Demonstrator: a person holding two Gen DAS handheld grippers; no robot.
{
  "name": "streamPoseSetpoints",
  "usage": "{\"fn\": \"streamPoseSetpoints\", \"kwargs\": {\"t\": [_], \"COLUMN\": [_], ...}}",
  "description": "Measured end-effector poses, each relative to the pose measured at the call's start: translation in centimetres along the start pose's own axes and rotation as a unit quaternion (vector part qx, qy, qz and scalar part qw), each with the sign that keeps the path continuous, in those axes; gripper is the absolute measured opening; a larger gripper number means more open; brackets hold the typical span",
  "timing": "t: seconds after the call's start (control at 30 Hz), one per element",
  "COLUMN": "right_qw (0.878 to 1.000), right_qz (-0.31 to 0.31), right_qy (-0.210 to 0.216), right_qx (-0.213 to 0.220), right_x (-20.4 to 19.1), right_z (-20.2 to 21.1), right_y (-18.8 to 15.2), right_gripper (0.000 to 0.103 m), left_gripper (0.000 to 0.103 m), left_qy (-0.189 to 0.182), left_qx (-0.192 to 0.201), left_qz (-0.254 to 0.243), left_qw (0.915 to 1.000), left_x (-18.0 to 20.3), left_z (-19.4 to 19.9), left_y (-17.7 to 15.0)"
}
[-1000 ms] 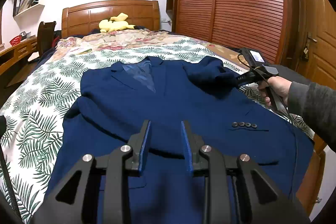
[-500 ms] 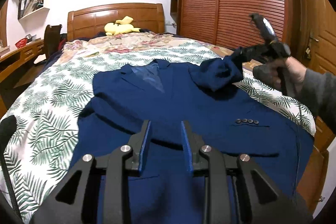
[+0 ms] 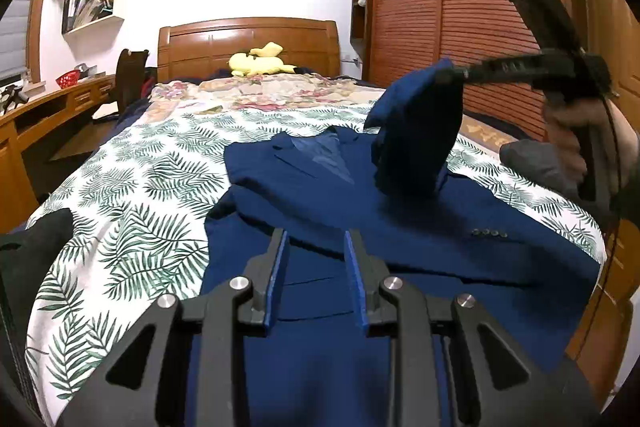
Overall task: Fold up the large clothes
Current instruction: 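Grasp the blazer side edge with the right tool and fold it toward the buttons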
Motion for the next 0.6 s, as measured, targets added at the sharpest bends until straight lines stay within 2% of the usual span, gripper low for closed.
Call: {"fn": "streamPoseSetpoints", "kwargs": {"t": [0.13,0.33,0.4,0.47,0.53,0.6], "right_qw": [0.999,0.996,0.996,0.996,0.995,0.995], "right_qz": [0.024,0.026,0.021,0.018,0.015,0.017], "right_qy": [0.006,0.004,0.002,-0.001,-0.006,-0.011], "right_qx": [-0.036,-0.082,-0.09,-0.093,-0.094,-0.093], "right_x": [-2.8,-3.4,-3.2,-3.0,-2.7,-2.3], "right_z": [-0.8,-0.9,-0.6,-0.2,0.4,0.9], "right_y": [-3.3,-8.0,-9.2,-9.8,-10.3,-10.8], "right_gripper": [0.003,0.006,0.018,0.044,0.052,0.053], "left_gripper": [0.027,0.027,0.027,0.027,0.027,0.027], "left_qy": [0.003,0.004,0.003,0.002,0.0,-0.003], "left_qx": [0.001,0.001,0.0,-0.001,-0.001,-0.002], "left_qz": [0.0,0.001,0.002,0.0,-0.001,-0.002], "left_qw": [1.0,1.0,1.0,1.0,1.0,1.0], "left_x": [-0.3,-0.4,-0.4,-0.3,0.0,0.3], "left_z": [0.4,0.7,0.6,0.5,0.4,0.1], "left_y": [-0.1,-0.3,-0.3,-0.4,-0.3,-0.2]}}
Point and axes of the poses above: each gripper's, at about its wrist camera, not at the fingertips, and z roughly against the way its jaws point, x to its right, y to its top, the point moved 9 cm from there along -z, roughly the way its jaws point, and after that the axes turned 12 degrees about -z, right-handed, at the moved point
